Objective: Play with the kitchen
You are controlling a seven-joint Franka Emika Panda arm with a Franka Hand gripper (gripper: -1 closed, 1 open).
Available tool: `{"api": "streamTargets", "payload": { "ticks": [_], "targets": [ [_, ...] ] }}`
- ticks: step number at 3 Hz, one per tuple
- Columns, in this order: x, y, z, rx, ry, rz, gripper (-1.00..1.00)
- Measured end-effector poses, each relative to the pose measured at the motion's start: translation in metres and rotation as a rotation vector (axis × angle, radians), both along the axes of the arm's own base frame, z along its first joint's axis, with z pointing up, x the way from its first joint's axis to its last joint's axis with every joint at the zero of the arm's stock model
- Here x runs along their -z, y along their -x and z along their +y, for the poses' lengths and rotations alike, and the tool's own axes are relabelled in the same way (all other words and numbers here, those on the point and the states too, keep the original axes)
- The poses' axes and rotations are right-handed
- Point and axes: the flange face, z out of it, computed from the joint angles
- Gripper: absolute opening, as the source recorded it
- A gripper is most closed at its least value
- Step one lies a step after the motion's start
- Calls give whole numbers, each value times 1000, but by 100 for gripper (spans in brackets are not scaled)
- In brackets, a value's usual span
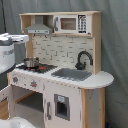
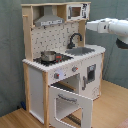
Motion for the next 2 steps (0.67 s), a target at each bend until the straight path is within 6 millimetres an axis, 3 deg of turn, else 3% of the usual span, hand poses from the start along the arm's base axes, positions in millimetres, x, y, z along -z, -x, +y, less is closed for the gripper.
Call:
{"api": "streamTargets", "payload": {
  "ticks": [2],
  "targets": [
    [-9, -51, -22, -12, -25, 24, 100]
  ]
}}
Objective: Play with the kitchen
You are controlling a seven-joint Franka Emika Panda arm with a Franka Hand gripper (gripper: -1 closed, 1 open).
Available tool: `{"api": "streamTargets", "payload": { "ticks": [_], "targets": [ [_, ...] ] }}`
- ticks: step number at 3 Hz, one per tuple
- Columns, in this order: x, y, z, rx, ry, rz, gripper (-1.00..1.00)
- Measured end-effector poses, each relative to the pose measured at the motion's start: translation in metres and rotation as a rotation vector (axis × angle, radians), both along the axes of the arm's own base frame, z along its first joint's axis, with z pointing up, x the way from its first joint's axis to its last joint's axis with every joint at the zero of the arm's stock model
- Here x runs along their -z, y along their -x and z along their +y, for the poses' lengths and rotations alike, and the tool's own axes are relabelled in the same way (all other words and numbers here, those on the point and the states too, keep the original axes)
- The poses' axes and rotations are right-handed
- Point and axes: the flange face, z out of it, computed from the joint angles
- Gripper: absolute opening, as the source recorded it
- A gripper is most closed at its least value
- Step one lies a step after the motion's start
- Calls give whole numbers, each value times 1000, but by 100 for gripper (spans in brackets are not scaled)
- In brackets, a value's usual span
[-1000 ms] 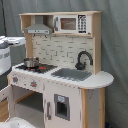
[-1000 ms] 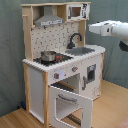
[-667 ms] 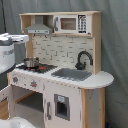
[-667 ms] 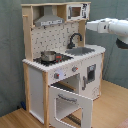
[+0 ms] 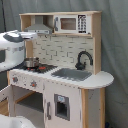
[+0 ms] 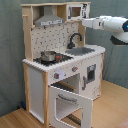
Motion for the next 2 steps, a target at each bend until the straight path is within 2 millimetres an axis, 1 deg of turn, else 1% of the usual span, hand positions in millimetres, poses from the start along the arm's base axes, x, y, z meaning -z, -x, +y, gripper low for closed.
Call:
{"api": "streamTargets", "payload": {
  "ticks": [1, 2],
  "targets": [
    [-4, -24, -16, -13, -10, 5, 100],
    [-6, -42, -31, -25, -19, 4, 100]
  ]
}}
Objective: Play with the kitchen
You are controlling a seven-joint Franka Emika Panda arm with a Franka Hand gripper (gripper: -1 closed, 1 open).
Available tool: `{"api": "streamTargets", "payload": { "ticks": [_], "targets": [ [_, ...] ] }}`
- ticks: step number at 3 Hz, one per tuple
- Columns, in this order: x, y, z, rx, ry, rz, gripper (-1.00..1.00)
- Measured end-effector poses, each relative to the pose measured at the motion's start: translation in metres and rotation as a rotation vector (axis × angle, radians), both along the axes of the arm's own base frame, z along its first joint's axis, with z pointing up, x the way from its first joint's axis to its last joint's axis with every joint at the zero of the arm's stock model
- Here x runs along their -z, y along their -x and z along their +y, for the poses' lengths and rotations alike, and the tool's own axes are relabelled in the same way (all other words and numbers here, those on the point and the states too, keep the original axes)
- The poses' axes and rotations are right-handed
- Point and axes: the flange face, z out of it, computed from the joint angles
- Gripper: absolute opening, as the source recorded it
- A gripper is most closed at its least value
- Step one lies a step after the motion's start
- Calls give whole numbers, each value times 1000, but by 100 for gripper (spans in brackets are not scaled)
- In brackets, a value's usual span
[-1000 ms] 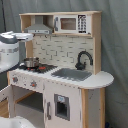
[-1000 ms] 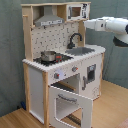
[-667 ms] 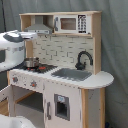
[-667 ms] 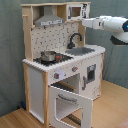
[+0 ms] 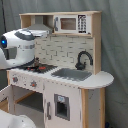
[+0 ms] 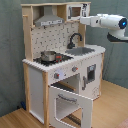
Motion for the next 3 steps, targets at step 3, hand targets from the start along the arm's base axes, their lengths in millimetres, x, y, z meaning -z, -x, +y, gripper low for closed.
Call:
{"api": "streamTargets", "payload": {
  "ticks": [3],
  "targets": [
    [-21, -71, -27, 8, -25, 32, 100]
  ]
}}
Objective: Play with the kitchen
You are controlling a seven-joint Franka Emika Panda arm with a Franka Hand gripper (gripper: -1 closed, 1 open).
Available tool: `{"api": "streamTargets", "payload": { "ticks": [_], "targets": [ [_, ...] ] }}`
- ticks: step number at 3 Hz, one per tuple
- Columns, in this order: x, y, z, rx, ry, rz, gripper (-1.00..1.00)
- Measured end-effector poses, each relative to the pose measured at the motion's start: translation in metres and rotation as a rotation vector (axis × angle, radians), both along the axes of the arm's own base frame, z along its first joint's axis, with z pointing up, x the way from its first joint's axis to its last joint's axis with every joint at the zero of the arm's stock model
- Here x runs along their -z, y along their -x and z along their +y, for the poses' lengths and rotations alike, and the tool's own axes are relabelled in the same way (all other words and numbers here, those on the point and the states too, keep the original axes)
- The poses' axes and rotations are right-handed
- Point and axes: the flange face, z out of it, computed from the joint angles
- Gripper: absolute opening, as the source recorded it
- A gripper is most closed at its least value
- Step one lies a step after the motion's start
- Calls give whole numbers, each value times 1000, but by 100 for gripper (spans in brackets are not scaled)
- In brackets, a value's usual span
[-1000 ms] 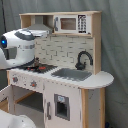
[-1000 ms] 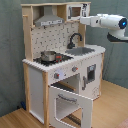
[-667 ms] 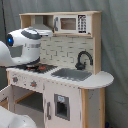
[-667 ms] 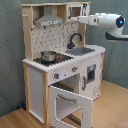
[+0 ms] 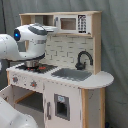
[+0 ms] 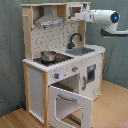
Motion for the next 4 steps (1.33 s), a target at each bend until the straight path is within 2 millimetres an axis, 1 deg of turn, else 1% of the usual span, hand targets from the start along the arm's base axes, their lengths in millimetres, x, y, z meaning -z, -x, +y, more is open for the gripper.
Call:
{"api": "streamTargets", "payload": {
  "ticks": [1, 2, 3, 4],
  "targets": [
    [-1, -18, 4, -1, 28, 5, 100],
    [2, -35, 2, 17, 50, 7, 100],
    [3, -51, -5, 48, 70, 2, 100],
    [17, -68, -6, 66, 69, 21, 100]
  ]
}}
